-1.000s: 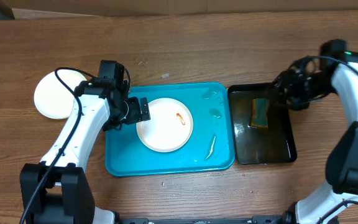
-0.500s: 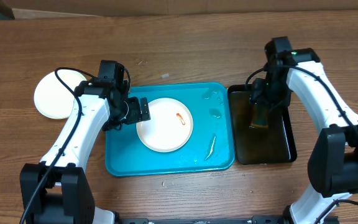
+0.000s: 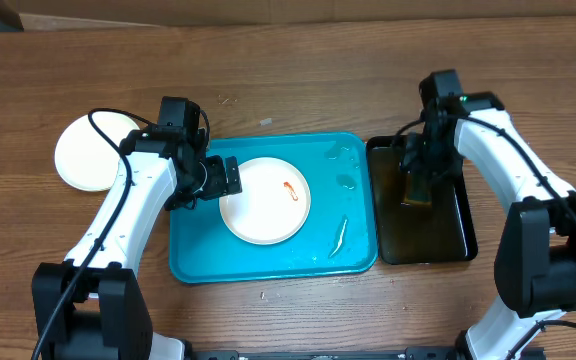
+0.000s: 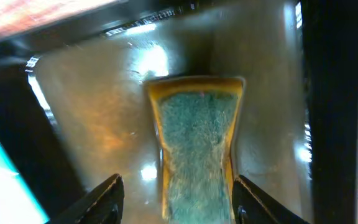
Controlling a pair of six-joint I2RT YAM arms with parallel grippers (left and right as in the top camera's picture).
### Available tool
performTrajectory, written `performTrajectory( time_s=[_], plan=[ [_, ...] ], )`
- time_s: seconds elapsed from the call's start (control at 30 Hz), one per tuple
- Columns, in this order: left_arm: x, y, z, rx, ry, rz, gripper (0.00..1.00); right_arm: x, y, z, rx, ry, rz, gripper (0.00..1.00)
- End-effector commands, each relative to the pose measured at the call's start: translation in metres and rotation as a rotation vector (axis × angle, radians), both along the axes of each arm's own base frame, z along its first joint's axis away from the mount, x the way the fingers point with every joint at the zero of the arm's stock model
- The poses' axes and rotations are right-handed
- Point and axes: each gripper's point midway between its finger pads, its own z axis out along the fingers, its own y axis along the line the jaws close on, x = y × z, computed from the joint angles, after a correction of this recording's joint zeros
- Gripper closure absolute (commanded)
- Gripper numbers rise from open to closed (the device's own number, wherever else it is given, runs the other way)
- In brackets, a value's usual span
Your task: Clean dirty plates on tray and stack at the side
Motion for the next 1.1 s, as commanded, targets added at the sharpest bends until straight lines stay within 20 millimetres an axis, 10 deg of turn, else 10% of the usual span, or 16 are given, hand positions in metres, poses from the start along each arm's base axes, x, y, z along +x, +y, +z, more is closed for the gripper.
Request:
performTrajectory(
  time_s=[0.0,0.33,0.4,0.43,0.53,0.63,0.7,0.93,1.07],
  plan=[
    [-0.001,-0.001,-0.001,0.003,0.002,-0.004,0.0,-0.005,-0.004,-0.007,-0.014,-0.014,-0.009,0.43],
    [-0.001,-0.001,-0.001,0.003,0.002,-0.004,0.0,-0.014,-0.005,-0.037,-0.012,-0.03,-0.008,0.57],
    [-0.001,-0.001,-0.001,0.003,0.002,-0.004,0.0,-0.016,-0.005,-0.04,-0.012,-0.028,-0.008,0.69],
    [-0.001,-0.001,-0.001,0.003,0.002,-0.005,0.0,-0.016,-0.006,-0.04,-0.012,-0.027,-0.008,0.96],
    [-0.001,-0.001,-0.001,0.003,0.002,-0.005,0.0,-0.015,-0.003,-0.039,0.0,-0.028,-0.006,0.96],
    [-0.001,-0.001,-0.001,0.003,0.002,-0.004,0.0,-0.014,0.0,-0.036,0.018,-0.028,-0.006,0.5],
    [-0.001,-0.001,-0.001,0.003,0.002,-0.004,0.0,-0.015,0.002,-0.033,0.031,-0.015,-0.005,0.38],
    [-0.001,-0.001,-0.001,0.003,0.002,-0.004,0.0,-0.033,0.001,-0.032,0.029,0.06,-0.006,0.31],
    [-0.001,-0.001,-0.001,0.003,0.002,-0.004,0.0,-0.04,0.0,-0.033,0.025,0.091,-0.006,0.76]
  ],
)
